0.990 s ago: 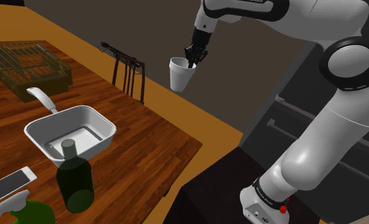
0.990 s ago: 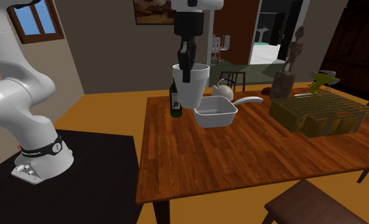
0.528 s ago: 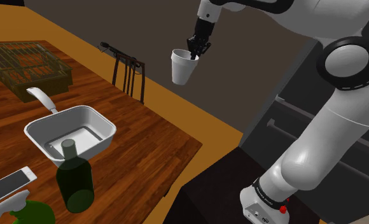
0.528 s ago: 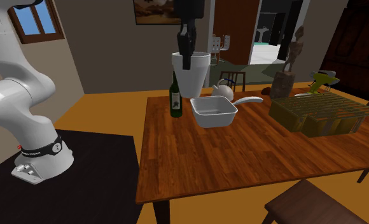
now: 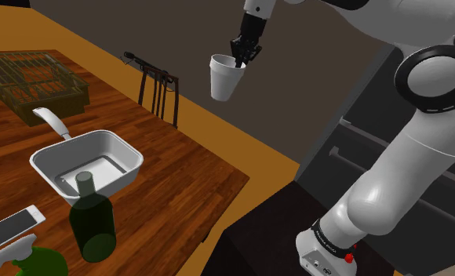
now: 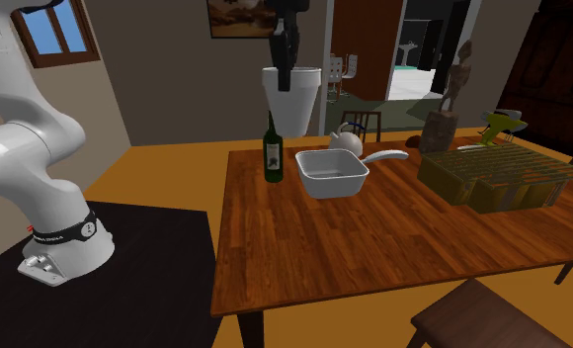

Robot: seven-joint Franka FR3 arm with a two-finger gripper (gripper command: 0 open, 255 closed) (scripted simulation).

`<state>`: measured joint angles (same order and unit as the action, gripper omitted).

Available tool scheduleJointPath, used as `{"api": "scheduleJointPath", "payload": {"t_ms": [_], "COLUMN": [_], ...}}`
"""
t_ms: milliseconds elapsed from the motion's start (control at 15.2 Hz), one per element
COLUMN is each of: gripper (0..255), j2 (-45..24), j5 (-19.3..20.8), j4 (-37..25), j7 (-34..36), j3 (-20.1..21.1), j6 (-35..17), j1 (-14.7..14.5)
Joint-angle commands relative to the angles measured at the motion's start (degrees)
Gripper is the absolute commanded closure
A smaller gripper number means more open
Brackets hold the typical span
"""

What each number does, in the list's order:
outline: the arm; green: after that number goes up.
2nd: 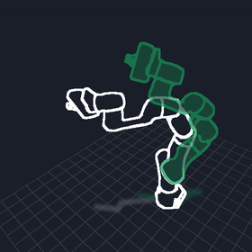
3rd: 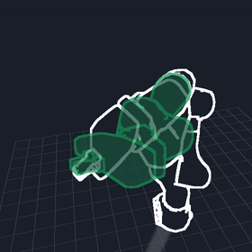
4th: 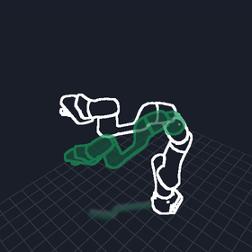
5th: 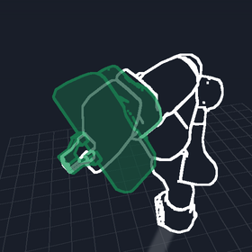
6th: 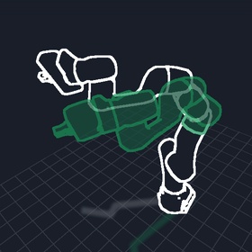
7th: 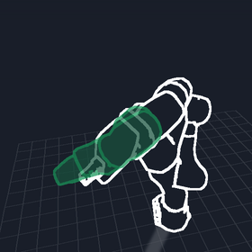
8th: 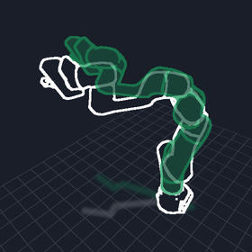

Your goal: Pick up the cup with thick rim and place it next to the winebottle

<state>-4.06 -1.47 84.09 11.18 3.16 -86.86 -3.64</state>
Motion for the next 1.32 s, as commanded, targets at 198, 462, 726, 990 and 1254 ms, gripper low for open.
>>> {"api": "scheduleJointPath", "payload": {"t_ms": [198, 462, 726, 990, 1254], "gripper": [255, 255, 255, 255, 255], "j2": [4.41, 6.91, 8.46, 9.05, 8.65], "j5": [-0.38, -0.86, -1.38, -1.81, -1.99], "j4": [5.42, 8.38, 10.14, 10.77, 10.28], "j7": [6.02, 11.10, 16.35, 21.77, 27.38], "j3": [2.87, 5.48, 8.28, 11.24, 14.32], "j6": [-1.21, -1.87, -2.32, -2.61, -2.77], "j1": [-3.12, -5.62, -8.10, -10.59, -13.12]}}
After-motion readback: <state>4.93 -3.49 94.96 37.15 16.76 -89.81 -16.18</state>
